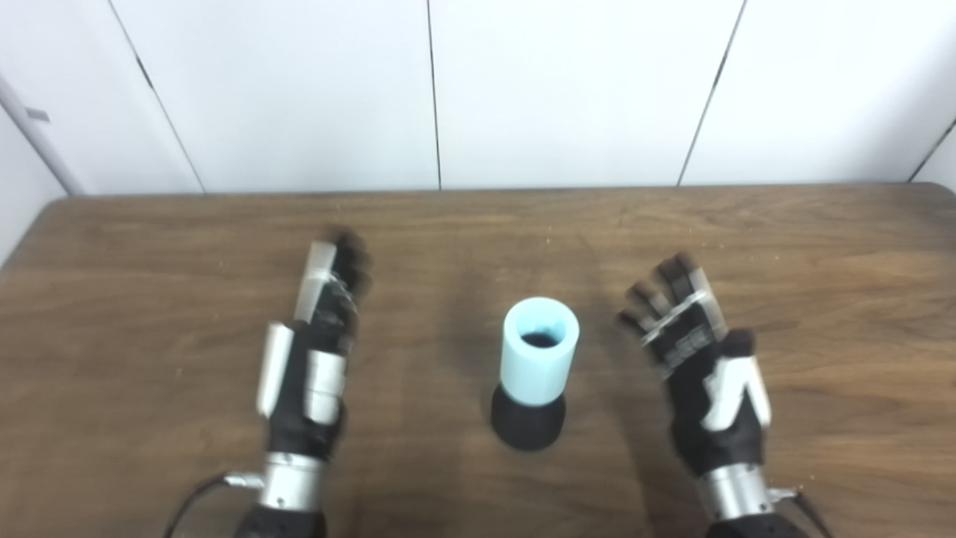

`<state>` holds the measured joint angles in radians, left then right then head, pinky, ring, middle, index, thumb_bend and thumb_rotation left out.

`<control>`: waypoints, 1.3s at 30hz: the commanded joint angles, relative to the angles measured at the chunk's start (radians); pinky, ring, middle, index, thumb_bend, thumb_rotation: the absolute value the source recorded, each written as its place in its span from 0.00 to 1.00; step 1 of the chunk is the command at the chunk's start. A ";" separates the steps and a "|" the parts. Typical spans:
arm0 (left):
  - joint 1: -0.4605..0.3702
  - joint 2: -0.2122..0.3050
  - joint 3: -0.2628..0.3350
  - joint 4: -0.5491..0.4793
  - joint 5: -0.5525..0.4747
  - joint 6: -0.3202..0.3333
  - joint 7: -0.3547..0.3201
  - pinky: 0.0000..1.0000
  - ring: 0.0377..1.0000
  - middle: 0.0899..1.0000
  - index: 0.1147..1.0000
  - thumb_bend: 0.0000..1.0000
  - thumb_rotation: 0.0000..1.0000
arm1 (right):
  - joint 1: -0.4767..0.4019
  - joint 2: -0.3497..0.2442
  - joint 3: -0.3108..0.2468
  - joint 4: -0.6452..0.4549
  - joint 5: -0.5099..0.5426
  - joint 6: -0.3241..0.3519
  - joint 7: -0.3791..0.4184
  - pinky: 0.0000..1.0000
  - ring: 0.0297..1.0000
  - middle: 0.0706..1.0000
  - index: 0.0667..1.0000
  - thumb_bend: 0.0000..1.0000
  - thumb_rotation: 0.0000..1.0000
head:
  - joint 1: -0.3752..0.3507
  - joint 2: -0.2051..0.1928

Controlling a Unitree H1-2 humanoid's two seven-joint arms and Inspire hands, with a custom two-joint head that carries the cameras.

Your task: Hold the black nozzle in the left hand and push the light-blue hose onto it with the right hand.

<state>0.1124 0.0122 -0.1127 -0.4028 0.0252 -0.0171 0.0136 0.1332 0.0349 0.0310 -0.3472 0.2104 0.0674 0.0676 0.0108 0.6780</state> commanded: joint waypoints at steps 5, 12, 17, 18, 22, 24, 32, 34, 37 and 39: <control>-0.007 -0.005 0.039 0.071 -0.027 0.036 0.000 1.00 1.00 1.00 1.00 0.85 1.00 | -0.010 0.000 -0.031 0.070 -0.019 -0.035 -0.024 0.96 1.00 1.00 1.00 0.64 1.00 | -0.013 0.000; -0.001 -0.068 0.021 0.045 -0.015 0.093 0.032 1.00 1.00 1.00 1.00 0.75 0.89 | -0.020 -0.009 -0.030 0.077 -0.067 -0.027 -0.043 0.97 1.00 1.00 1.00 0.66 1.00 | -0.002 0.002; 0.030 -0.109 -0.010 0.038 0.086 0.061 0.086 1.00 1.00 1.00 1.00 0.67 0.82 | -0.022 -0.025 -0.027 0.073 -0.143 -0.026 -0.054 0.98 0.99 1.00 0.99 0.64 1.00 | 0.003 0.003; 0.033 -0.112 -0.011 0.042 0.097 0.051 0.093 1.00 1.00 1.00 1.00 0.66 0.82 | -0.021 -0.026 -0.028 0.072 -0.157 -0.028 -0.057 0.99 0.99 1.00 0.99 0.64 1.00 | 0.004 0.004; 0.029 -0.107 -0.002 0.067 0.095 0.025 0.097 1.00 1.00 1.00 1.00 0.65 0.85 | -0.019 -0.029 -0.030 0.073 -0.185 -0.048 -0.060 0.98 0.99 0.99 0.98 0.64 1.00 | 0.006 0.007; 0.026 -0.103 0.004 0.072 0.085 0.024 0.092 1.00 1.00 1.00 1.00 0.64 0.87 | -0.020 -0.030 -0.028 0.077 -0.188 -0.062 -0.055 0.98 0.99 0.99 0.98 0.65 1.00 | 0.006 0.008; 0.026 -0.095 0.006 0.064 0.081 0.030 0.073 1.00 1.00 1.00 1.00 0.62 0.90 | -0.025 -0.034 -0.019 0.086 -0.181 -0.080 -0.037 0.94 0.98 1.00 0.98 0.67 1.00 | 0.003 0.009; 0.024 -0.090 0.006 0.065 0.084 0.023 0.069 1.00 1.00 1.00 1.00 0.62 0.90 | -0.026 -0.033 -0.017 0.087 -0.174 -0.081 -0.033 0.93 0.98 0.99 0.98 0.67 1.00 | 0.004 0.009; 0.024 -0.085 0.005 0.070 0.088 0.013 0.067 1.00 1.00 1.00 1.00 0.62 0.90 | -0.025 -0.033 -0.017 0.084 -0.164 -0.082 -0.025 0.93 0.97 0.99 0.98 0.68 0.99 | 0.006 0.008; 0.024 -0.084 0.004 0.073 0.093 0.007 0.065 1.00 1.00 1.00 1.00 0.62 0.90 | -0.024 -0.035 -0.017 0.084 -0.158 -0.085 -0.020 0.92 0.97 0.99 0.98 0.68 0.99 | 0.007 0.009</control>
<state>0.1192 -0.0752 -0.1051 -0.3108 0.1114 0.0285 0.0811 0.1230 0.0080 0.0104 -0.2354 0.0385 0.0325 0.0371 0.0169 0.6857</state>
